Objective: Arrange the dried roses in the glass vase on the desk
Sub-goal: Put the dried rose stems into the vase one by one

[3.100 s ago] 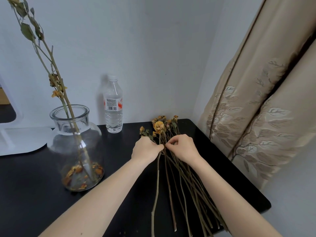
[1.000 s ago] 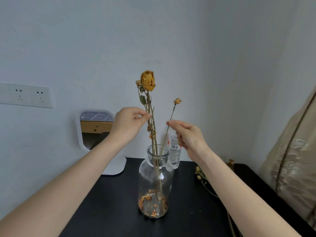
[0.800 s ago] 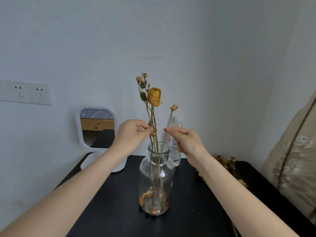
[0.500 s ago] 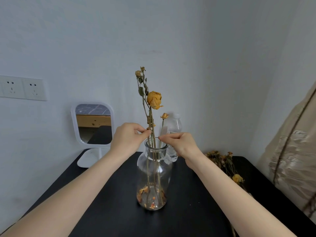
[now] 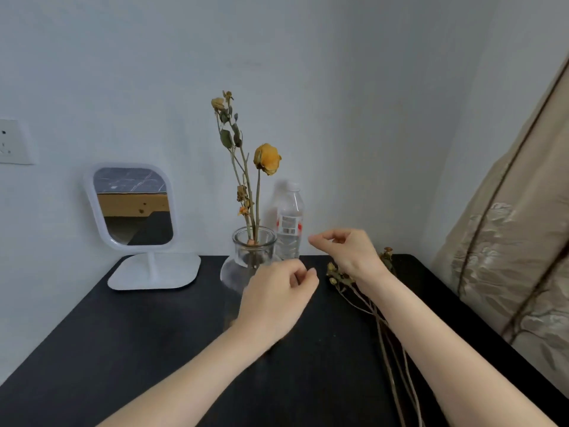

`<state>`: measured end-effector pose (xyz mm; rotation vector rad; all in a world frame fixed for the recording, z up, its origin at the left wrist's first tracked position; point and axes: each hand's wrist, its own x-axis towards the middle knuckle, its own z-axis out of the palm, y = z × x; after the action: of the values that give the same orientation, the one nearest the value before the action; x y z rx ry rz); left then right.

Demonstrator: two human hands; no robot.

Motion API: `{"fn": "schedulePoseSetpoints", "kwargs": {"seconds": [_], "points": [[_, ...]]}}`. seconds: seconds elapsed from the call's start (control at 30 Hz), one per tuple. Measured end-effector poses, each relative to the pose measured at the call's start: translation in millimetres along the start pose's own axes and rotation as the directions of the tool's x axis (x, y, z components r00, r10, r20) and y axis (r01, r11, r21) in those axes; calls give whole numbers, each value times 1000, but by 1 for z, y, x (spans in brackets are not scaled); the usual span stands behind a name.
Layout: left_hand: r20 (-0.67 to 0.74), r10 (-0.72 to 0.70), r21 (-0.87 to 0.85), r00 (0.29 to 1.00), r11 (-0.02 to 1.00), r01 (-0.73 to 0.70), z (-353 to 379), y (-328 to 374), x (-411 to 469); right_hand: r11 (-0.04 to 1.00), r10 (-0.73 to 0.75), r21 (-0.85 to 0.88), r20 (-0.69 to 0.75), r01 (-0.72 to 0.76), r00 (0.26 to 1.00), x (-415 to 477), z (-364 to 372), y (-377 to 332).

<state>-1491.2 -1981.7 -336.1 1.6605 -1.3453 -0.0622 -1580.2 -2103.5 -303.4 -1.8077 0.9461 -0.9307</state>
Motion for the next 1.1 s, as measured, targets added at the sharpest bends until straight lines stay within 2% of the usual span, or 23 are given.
{"fn": "schedulePoseSetpoints", "kwargs": {"seconds": [0.17, 0.23, 0.37, 0.5, 0.63, 0.83, 0.97, 1.1], "points": [[301, -144, -1, 943, 989, 151, 66, -4, -14, 984, 114, -122, -108, -127, 988, -14, -65, 60], [361, -191, -23, 913, 977, 213, 91, -3, -12, 969, 157, -162, -168, -185, 973, -21, -89, 84], [430, -267, -21, 862, 952, 306, 136, -2, -1, 910, 239, -304, -170, -282, 956, -27, -119, 120], [443, -360, 61, 821, 926, 373, 169, -5, 9, 846, 249, -466, -85, -259, 965, -26, -118, 138], [468, -412, 60, 782, 898, 437, 185, -12, 15, 780, 295, -569, -34, -261, 955, -22, -105, 143], [450, -393, -10, 802, 896, 445, 186, -16, 17, 651, 359, -695, -72, -305, 931, -12, -91, 141], [406, -389, -82, 827, 886, 457, 178, -15, 15, 669, 399, -653, -89, -356, 913, -6, -91, 140], [363, -343, -162, 866, 892, 421, 163, -11, 20, 736, 354, -581, -107, -347, 929, -5, -94, 136]]}}
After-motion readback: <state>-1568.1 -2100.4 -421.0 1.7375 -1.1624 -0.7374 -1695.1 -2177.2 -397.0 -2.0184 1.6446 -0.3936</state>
